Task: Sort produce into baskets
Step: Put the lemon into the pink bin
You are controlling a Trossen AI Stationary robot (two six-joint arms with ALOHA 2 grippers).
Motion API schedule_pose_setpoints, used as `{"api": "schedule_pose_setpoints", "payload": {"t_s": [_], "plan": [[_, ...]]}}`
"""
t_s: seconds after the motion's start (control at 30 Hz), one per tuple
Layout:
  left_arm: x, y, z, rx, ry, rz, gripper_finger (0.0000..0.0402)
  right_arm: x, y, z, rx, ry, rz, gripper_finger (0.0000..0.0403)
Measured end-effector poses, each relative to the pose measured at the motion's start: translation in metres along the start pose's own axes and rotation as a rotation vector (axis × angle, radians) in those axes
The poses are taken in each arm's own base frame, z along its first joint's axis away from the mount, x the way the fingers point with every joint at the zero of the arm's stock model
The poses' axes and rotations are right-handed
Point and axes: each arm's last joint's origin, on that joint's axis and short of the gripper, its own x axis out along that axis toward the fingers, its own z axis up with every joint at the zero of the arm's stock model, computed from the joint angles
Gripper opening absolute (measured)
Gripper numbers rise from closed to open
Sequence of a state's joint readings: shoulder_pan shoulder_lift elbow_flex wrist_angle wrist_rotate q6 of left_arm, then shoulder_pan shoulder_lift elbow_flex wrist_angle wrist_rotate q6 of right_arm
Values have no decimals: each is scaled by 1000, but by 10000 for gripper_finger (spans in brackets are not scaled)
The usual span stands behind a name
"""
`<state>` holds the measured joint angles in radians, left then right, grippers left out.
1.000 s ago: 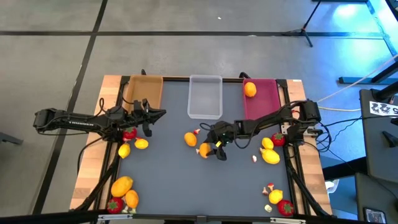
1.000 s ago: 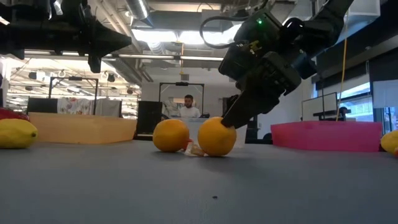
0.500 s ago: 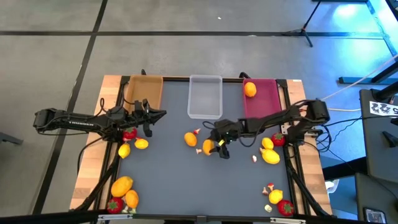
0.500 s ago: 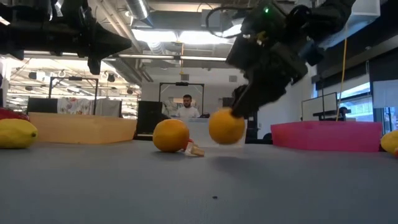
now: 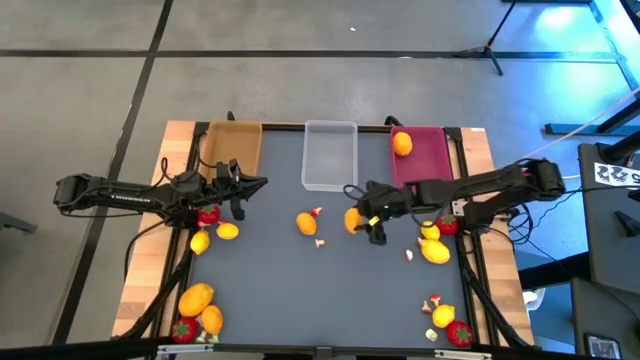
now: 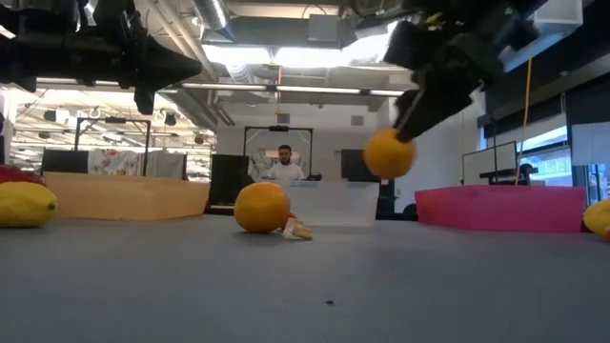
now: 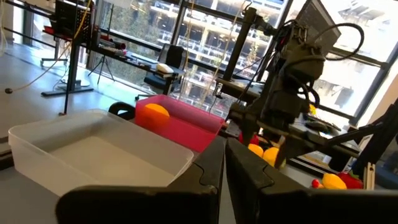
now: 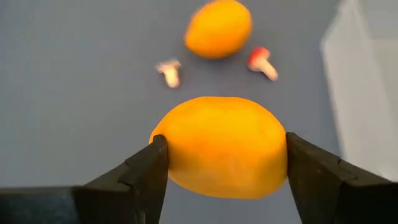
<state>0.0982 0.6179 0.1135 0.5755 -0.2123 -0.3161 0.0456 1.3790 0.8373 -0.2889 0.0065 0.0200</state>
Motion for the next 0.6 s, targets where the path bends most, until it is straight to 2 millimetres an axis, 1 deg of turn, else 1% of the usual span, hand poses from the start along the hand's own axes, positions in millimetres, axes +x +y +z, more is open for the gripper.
{"api": "schedule_pose_setpoints", "payload": {"t_s": [0.07,0.3,0.47,0.6], "plan": [[0,0,0,0,1,0,15,-10,-1,-1,-1,0,-48,255],[0,0,0,2,1,11,15,-50,-11,-13,-1,68,-257,259],[0,1,0,2,-1,14,15,-75,-30,-25,70,132,-408,260],[0,1,0,2,-1,15,15,-90,-49,-34,157,163,-477,261]]}}
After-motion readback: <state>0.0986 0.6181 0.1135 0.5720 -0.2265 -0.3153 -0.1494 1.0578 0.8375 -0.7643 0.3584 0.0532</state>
